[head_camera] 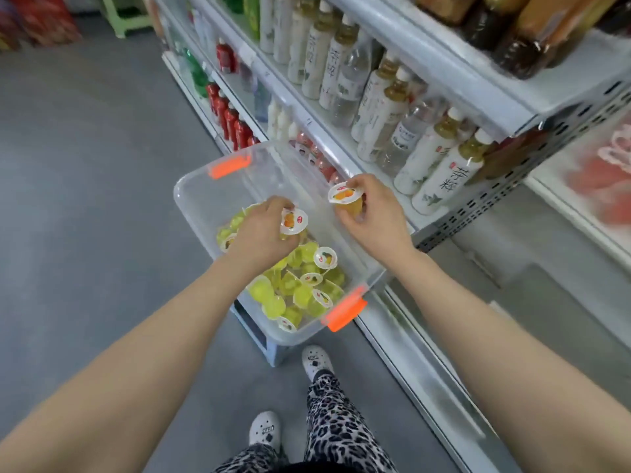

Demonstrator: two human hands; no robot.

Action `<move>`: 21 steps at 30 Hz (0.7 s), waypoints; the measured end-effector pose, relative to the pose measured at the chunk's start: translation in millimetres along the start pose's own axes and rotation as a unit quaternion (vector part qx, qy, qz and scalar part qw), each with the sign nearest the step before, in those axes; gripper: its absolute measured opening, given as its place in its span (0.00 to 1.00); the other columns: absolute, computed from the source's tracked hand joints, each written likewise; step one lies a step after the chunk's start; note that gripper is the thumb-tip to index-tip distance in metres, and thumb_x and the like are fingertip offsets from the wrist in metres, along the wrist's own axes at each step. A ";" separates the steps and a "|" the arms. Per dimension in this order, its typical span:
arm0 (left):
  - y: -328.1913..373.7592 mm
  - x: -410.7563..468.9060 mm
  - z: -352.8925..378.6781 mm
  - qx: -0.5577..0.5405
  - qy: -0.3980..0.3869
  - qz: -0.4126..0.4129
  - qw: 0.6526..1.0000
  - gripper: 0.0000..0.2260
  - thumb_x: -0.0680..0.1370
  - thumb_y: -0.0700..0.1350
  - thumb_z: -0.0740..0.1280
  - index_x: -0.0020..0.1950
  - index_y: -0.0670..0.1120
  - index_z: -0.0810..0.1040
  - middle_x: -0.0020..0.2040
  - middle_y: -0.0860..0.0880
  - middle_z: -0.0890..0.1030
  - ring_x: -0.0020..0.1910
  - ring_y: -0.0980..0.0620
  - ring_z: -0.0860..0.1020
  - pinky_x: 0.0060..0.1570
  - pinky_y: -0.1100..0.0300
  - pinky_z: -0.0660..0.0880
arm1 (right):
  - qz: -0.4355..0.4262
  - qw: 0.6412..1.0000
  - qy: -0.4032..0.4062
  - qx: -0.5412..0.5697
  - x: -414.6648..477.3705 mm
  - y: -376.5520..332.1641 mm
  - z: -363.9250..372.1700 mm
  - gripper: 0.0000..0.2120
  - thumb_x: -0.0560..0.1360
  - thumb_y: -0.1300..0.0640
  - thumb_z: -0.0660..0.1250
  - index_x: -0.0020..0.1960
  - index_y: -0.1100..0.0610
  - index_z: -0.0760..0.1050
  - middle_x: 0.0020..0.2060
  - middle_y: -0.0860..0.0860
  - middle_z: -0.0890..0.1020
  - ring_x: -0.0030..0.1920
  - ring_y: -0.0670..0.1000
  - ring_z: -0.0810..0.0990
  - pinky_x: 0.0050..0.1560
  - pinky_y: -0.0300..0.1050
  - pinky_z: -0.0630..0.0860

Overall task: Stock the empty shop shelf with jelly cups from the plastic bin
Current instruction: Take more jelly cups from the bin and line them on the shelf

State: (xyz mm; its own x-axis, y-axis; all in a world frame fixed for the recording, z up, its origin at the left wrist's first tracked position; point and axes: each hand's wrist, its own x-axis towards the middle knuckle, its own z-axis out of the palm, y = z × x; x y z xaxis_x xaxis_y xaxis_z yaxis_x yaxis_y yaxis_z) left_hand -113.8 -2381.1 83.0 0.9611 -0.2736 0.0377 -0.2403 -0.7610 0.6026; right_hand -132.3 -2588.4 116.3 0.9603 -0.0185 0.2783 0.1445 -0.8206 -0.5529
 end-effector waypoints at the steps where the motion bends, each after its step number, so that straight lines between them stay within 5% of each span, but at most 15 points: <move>1: 6.8 -4.4 -3.6 -0.005 0.000 0.023 1.000 0.23 0.71 0.47 0.73 0.64 0.45 0.73 0.60 0.45 0.78 0.57 0.43 0.76 0.52 0.55 0.69 | 0.019 1.000 0.021 0.005 -11.2 -2.4 -10.8 0.17 0.72 0.51 0.71 0.58 0.54 0.72 0.51 0.47 0.79 0.49 0.52 0.78 0.49 0.46 0.71; 7: 69.0 -25.1 -14.5 -0.039 -0.023 0.116 0.992 0.22 0.70 0.49 0.73 0.62 0.48 0.74 0.57 0.48 0.77 0.55 0.47 0.77 0.56 0.51 0.73 | 0.102 0.986 0.129 -0.009 -80.3 -4.8 -79.4 0.15 0.72 0.48 0.70 0.55 0.50 0.71 0.47 0.45 0.78 0.44 0.48 0.76 0.42 0.43 0.68; 12: 137.9 -35.5 -6.4 -0.035 -0.055 0.205 0.977 0.26 0.67 0.58 0.71 0.61 0.48 0.75 0.55 0.48 0.79 0.55 0.47 0.76 0.53 0.52 0.73 | 0.162 0.967 0.195 -0.019 -138.3 4.7 -139.5 0.17 0.71 0.47 0.68 0.58 0.49 0.71 0.52 0.47 0.79 0.50 0.50 0.78 0.50 0.52 0.76; 21: 289.7 -56.0 36.0 -0.042 -0.109 0.376 0.919 0.23 0.70 0.52 0.74 0.64 0.48 0.75 0.58 0.48 0.78 0.58 0.49 0.74 0.49 0.61 0.66 | 0.223 0.905 0.348 -0.103 -244.5 39.3 -261.4 0.19 0.72 0.50 0.71 0.61 0.53 0.75 0.54 0.48 0.79 0.50 0.51 0.78 0.52 0.52 0.76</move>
State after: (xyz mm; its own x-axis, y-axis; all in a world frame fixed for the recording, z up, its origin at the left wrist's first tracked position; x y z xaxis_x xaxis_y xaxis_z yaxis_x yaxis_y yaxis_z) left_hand -242.1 -2607.4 226.8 0.4748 -0.8224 0.3135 -0.8059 -0.2630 0.5304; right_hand -423.7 -2765.5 231.8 0.5199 -0.6698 0.5302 -0.3359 -0.7310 -0.5940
